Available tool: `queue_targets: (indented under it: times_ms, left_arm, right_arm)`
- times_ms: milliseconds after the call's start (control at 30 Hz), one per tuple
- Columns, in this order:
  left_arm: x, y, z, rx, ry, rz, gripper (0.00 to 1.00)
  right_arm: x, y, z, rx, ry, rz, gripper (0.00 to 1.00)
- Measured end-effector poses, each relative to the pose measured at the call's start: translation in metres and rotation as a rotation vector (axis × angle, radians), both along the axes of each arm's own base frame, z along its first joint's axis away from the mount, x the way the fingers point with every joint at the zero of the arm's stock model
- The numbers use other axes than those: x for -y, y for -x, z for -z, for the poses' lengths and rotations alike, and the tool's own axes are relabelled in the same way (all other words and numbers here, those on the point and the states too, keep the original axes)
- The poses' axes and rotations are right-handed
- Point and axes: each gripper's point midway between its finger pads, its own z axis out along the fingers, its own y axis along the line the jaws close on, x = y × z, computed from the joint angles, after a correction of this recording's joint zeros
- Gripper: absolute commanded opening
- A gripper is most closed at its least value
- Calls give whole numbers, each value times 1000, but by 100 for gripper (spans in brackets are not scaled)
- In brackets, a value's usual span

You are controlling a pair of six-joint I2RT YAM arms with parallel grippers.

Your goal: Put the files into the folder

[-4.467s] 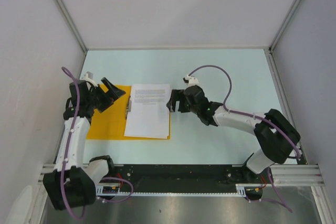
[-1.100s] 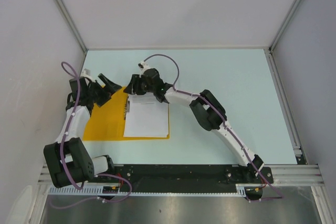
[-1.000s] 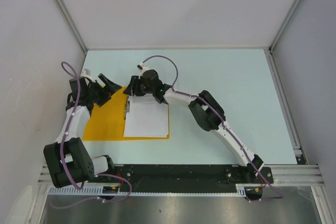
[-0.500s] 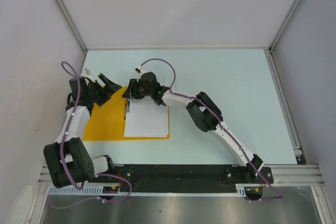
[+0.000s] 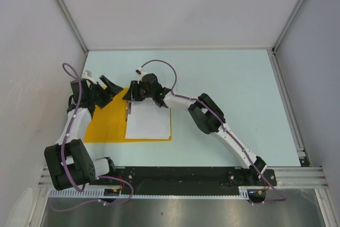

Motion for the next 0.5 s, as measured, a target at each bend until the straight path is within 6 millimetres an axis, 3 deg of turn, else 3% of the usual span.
queue_targets:
  times_ms: [500]
  left_arm:
    - [-3, 2, 1, -9, -8, -17, 95]
  right_arm:
    - [-2, 15, 3, 8, 5, -42, 41]
